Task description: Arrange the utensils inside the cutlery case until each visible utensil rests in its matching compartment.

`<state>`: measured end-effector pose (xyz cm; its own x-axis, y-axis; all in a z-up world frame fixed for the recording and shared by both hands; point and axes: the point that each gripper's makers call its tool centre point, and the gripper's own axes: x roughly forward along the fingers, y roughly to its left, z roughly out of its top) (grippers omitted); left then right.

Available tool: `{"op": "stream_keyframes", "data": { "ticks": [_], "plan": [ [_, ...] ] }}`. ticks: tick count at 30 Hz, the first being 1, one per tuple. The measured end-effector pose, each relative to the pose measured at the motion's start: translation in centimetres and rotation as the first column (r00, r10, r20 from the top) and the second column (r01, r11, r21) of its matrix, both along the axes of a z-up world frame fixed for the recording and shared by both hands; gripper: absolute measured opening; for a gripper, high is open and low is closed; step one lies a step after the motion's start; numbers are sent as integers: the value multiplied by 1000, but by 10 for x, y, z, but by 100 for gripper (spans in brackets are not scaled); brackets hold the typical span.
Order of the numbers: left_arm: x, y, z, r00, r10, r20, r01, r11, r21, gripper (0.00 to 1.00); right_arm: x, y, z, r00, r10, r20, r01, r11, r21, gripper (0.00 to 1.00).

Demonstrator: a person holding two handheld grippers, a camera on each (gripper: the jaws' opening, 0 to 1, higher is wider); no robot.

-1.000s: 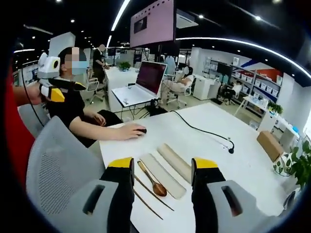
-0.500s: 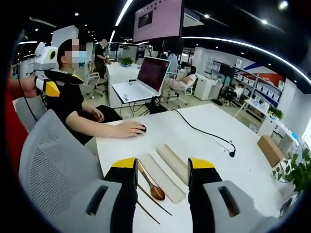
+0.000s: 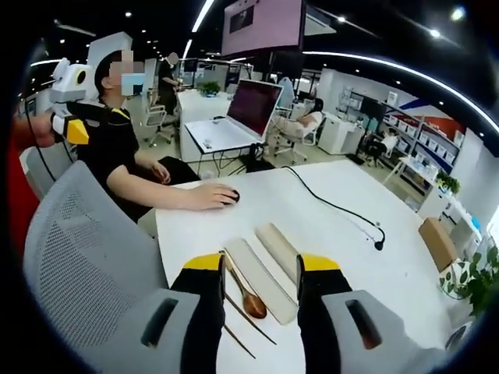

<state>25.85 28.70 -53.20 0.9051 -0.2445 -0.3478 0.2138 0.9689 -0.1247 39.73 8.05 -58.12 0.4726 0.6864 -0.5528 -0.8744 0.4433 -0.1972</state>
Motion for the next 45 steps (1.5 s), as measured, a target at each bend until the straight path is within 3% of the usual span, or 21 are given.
{"op": "stream_keyframes", "data": {
  "ticks": [12, 24, 45],
  "plan": [
    [7, -1, 4, 1000, 1, 15, -1, 1000, -20, 85, 2, 1, -20, 999, 19, -49, -21, 999, -28, 35],
    [-1, 4, 3, 1000, 28, 9, -28, 999, -19, 85, 1, 9, -39, 996, 54, -72, -59, 996, -60, 35],
    [-11, 9, -1, 998, 58, 0, -58, 998, -21, 84, -10, 17, -55, 988, 80, -132, -90, 993, -71, 31]
  ]
}}
